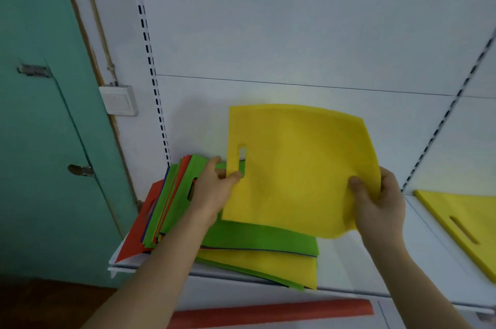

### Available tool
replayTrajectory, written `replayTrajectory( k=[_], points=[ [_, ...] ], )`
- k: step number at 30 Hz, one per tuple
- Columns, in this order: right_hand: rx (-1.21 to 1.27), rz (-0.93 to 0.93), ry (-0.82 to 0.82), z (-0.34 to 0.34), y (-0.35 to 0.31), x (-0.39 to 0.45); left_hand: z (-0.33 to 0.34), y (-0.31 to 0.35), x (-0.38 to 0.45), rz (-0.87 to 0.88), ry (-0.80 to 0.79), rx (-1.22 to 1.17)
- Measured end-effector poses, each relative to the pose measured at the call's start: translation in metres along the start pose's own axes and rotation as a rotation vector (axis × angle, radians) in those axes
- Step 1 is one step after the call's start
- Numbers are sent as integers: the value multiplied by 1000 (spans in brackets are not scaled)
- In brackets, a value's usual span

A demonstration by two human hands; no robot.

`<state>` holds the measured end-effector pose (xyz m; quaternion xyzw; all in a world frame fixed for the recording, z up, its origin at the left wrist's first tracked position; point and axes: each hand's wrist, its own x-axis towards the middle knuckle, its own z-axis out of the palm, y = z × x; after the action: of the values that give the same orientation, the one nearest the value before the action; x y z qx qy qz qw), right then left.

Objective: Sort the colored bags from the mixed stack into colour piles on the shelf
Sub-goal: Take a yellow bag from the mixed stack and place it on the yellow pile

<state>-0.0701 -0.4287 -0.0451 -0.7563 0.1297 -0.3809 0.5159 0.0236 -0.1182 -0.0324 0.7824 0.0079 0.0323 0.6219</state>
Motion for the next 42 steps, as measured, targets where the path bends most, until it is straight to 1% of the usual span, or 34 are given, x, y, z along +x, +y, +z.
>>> replayTrajectory(
  k=[1,4,6,8,10,11,13,15,19,22,24,29,33,36,39,42],
  points=[
    [11,-14,9,-2,-2,-1,0,3,3,21,16,-75],
    [13,-29,18,-6,-2,-3,-2,1,2,170,49,-90],
    [41,-1,-37,-7,1,-7,-3,-5,-2,212,14,-94],
    [50,57,-131,-4,7,-11,-3,-9,-8,213,-53,-122],
    [5,109,-197,-2,12,-15,-4,-10,-14,212,-97,-112],
    [-29,113,-199,-1,12,-16,-4,-10,-16,225,-107,-83],
    [-106,81,-145,-5,8,-18,-3,-8,-19,261,-128,-37],
    [-155,58,-39,-15,4,-21,2,-3,-20,296,-124,-5],
    [-129,56,197,-49,5,-33,31,9,-21,336,-25,-16],
    [-172,81,344,-88,13,-49,69,14,-32,349,-79,-18],
    [-238,119,397,-119,19,-58,100,17,-45,325,-114,-35],
    [-412,130,413,-209,36,-83,179,29,-91,391,-267,-89],
    [-476,158,452,-282,49,-94,241,36,-127,468,-359,47],
    [-497,152,429,-337,65,-93,287,44,-155,512,-330,100],
    [-533,154,402,-395,84,-87,334,49,-186,481,-260,90],
    [-573,149,384,-448,104,-74,381,50,-215,506,-271,128]
  ],
)
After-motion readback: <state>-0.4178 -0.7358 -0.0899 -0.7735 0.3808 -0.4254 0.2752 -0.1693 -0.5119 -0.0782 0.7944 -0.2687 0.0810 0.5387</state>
